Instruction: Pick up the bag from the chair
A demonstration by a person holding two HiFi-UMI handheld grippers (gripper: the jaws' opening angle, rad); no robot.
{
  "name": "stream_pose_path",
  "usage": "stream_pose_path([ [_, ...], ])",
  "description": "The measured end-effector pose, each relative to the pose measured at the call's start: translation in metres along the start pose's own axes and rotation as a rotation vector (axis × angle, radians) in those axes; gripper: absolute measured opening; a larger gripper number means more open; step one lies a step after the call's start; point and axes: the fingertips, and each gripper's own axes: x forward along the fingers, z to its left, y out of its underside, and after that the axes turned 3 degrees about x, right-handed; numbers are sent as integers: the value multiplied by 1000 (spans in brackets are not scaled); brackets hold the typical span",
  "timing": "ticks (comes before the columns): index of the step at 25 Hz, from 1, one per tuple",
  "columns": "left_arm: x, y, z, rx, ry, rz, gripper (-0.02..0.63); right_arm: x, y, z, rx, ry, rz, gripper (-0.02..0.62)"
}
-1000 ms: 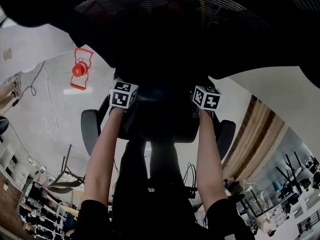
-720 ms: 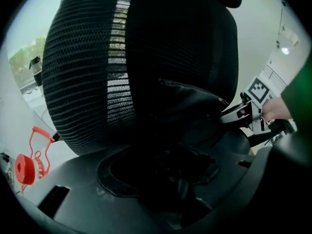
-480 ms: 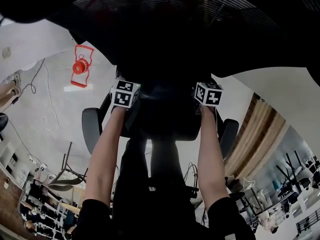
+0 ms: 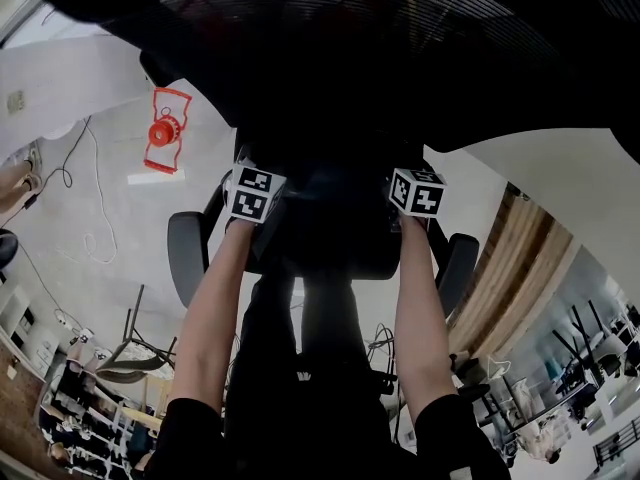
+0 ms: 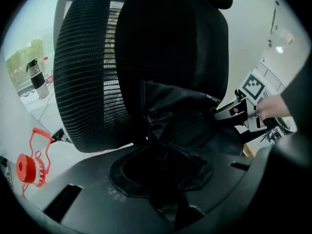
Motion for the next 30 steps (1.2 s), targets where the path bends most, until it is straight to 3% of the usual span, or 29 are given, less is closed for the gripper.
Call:
stream_pose_path([
  [15, -31, 11, -21, -14, 20, -46, 86, -31, 13, 19, -43, 6, -70, 118],
  [26, -87, 29, -49, -96, 16, -89, 74, -86, 47, 47, -66, -8, -115, 110],
  [30, -108, 35, -59, -92, 25, -107, 71, -104, 54, 58, -75, -6, -135, 109],
])
